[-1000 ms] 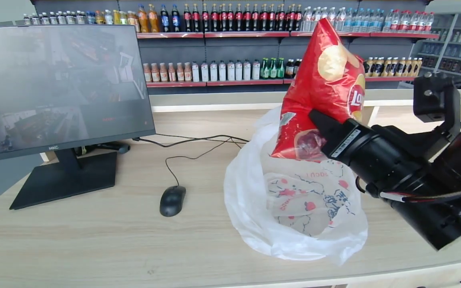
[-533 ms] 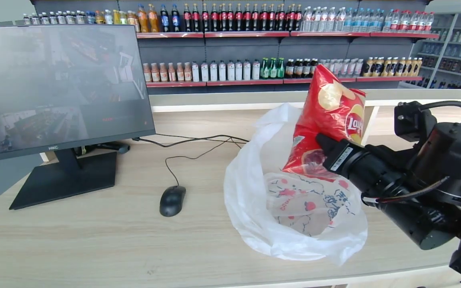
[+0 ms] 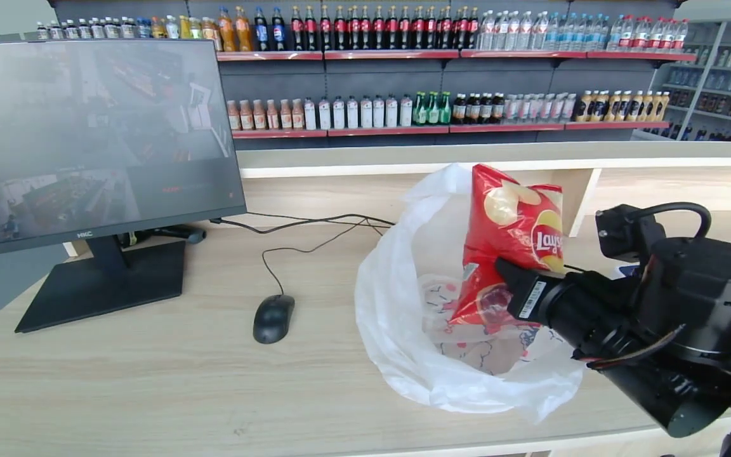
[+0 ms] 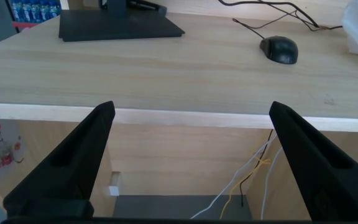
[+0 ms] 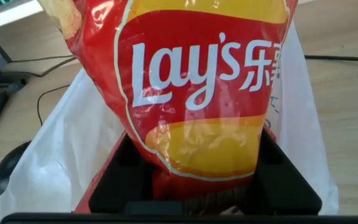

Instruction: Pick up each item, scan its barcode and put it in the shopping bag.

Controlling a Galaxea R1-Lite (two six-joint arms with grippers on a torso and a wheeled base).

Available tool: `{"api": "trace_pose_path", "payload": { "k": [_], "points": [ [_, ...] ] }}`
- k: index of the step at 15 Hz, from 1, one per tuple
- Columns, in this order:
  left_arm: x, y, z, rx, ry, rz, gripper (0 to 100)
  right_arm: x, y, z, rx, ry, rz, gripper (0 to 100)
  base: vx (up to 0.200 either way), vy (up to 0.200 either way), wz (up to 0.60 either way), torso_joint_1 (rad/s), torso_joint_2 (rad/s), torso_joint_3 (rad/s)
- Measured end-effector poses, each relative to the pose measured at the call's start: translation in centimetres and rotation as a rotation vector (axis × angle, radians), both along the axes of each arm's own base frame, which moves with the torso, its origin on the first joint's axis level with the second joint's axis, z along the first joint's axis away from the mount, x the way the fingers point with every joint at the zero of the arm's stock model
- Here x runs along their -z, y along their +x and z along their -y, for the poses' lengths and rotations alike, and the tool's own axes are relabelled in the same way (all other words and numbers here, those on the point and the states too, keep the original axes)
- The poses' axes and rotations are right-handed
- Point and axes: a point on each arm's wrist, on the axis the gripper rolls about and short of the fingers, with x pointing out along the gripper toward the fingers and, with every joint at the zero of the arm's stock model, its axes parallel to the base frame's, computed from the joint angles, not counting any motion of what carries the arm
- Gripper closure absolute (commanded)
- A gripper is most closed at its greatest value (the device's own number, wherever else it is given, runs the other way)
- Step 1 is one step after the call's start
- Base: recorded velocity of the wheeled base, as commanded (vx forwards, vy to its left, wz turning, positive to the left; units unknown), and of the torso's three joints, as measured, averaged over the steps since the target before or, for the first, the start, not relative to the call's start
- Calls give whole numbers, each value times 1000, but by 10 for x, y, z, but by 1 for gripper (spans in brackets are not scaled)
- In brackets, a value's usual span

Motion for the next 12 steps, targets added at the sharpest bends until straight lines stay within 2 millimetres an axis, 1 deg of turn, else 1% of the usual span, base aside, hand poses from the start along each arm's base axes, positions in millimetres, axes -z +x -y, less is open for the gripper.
{"api": "trace_pose_path", "payload": {
  "k": [2,5,8,12],
  "points": [
    [0,0,0,0,0,0,0,9,-2,2,-1,-40,-50,100,0,0,0,0,0,0],
    [0,0,0,0,0,0,0,17,-2,-2,-37,-78,-79,100,0,0,0,0,0,0],
    [0,0,0,0,-1,0,0,23,3,-9,-83,-135,-87,100,0,0,0,0,0,0],
    [0,0,0,0,-1,0,0,34,2,-10,-96,-163,-120,100,0,0,0,0,0,0]
  ]
}}
